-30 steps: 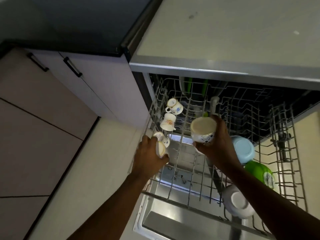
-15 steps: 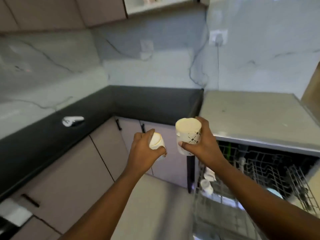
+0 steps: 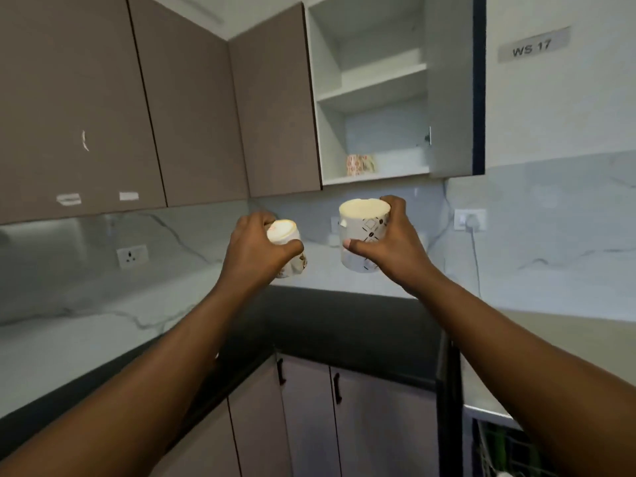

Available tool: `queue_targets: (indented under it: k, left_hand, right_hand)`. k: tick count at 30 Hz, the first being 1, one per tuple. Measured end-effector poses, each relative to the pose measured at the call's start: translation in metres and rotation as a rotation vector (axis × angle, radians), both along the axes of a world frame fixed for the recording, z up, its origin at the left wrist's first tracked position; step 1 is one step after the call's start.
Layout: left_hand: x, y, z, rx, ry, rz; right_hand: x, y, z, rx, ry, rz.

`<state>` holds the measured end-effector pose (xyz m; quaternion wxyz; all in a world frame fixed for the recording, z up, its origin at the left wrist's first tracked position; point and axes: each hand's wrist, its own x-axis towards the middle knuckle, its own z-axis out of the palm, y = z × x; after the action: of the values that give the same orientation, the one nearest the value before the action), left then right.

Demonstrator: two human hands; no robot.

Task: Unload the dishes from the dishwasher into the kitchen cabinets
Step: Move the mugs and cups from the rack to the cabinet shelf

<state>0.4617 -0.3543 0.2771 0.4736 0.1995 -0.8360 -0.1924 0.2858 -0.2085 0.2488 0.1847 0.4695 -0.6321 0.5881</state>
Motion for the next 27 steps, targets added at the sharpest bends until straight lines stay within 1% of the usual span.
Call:
queue_targets:
  k: [4, 12, 15, 17, 19, 22, 27]
  left_hand:
    - [-0.033, -0.054, 0.030, -0.095, -0.012, -0.024]
    - [-0.141, -0.139, 0.049, -0.099, -0.022, -0.158]
    - [-0.180, -0.166, 0.052, -0.085, -0.008, -0.206]
    - [-0.206, -0.186, 0.055, -0.071, -0.003, -0.235]
    - [-0.233, -0.208, 0.059, -0.055, 0.000, -0.270]
    - [-0.269, -0.241, 0.068, -0.080, 0.033, -0.314]
    - [-0.323, -0.306, 0.096, -0.084, 0.055, -0.384]
  right_hand:
    - [-0.049, -0.039, 0.015, -0.087, 0.043, -0.010]
    - [-0.142, -0.121, 0.029, -0.154, -0.009, -0.037]
    - [-0.169, -0.145, 0.039, -0.138, 0.012, -0.080]
    - [-0.185, -0.163, 0.049, -0.127, 0.015, -0.117]
    - [-0.203, -0.181, 0.062, -0.132, -0.008, -0.101]
    - [-0.233, -0.209, 0.083, -0.142, 0.003, -0.096]
    - [-0.291, -0.271, 0.126, -0.196, -0.020, -0.180]
